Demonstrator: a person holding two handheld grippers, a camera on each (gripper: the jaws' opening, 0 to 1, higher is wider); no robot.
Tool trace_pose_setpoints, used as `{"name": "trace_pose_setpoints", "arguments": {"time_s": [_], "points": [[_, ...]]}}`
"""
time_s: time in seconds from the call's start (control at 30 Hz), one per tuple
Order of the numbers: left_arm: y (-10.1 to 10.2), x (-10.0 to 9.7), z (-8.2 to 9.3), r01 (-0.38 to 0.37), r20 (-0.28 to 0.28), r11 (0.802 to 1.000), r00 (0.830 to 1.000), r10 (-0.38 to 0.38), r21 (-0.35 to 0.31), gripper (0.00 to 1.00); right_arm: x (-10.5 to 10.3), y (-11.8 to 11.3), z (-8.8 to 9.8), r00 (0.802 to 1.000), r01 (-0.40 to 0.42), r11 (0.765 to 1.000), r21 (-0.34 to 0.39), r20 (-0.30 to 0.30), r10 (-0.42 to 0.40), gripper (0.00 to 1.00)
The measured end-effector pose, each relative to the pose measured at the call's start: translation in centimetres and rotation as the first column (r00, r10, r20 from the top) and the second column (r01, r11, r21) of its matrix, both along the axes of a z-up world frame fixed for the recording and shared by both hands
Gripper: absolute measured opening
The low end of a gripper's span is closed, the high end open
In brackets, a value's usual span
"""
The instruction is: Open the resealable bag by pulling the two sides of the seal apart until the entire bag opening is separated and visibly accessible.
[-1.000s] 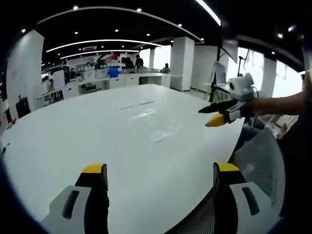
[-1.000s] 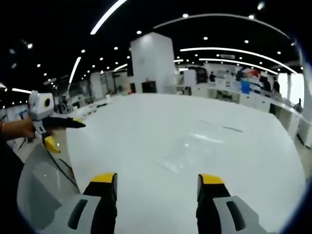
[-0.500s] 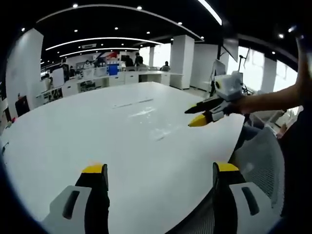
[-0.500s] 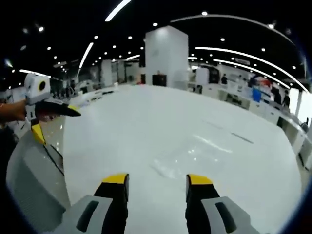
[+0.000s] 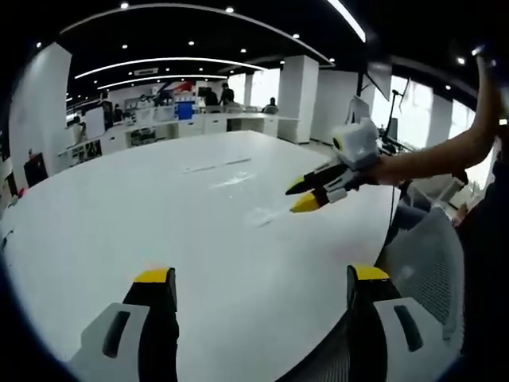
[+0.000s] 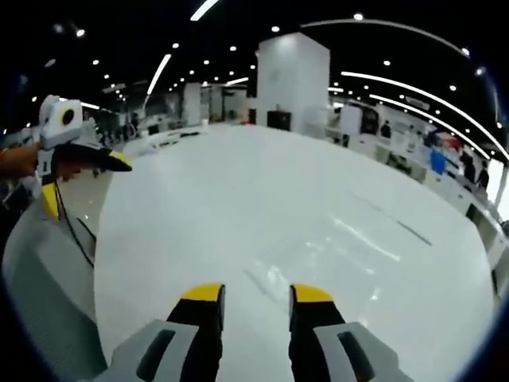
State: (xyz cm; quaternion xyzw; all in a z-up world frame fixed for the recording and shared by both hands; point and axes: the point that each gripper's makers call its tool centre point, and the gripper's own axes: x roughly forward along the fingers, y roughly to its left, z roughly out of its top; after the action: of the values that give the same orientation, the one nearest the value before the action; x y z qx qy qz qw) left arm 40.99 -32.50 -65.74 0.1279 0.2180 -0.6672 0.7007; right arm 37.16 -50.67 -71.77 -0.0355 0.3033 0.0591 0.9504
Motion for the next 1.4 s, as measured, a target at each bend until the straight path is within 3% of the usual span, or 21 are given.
{"name": "trace_pose_setpoints", "arguments": {"time_s": [0.4, 1.0, 1.27, 1.4], "points": [[-0.3, 0.5, -0.4, 0.004, 0.011, 1.0, 1.0, -0.004, 0.02, 0.86, 2.2, -1.1, -2.3, 0.995, -0.071, 0.997, -0.027, -0.077, 0.069, 0.22], [-0.7, 0.8, -0.9, 0.005, -0.001, 1.0, 1.0, -0.005, 0.03, 0.85, 2.7, -0.7, -5.9, 0.969, -0.169, 0.984, -0.059, -0.192, 0.155, 0.12], [-0.5, 1.1, -1.2, -0.01, -0.01, 0.999, 1.0, 0.01, 0.039, 0.85, 3.0, -0.7, -6.1, 0.973, -0.144, 0.989, -0.029, -0.188, 0.136, 0.11], [-0.6, 1.0, -1.3, -0.007, -0.014, 0.999, 1.0, 0.008, 0.039, 0.85, 3.1, -1.0, -6.1, 0.978, -0.122, 0.992, -0.034, -0.175, 0.114, 0.05]]}}
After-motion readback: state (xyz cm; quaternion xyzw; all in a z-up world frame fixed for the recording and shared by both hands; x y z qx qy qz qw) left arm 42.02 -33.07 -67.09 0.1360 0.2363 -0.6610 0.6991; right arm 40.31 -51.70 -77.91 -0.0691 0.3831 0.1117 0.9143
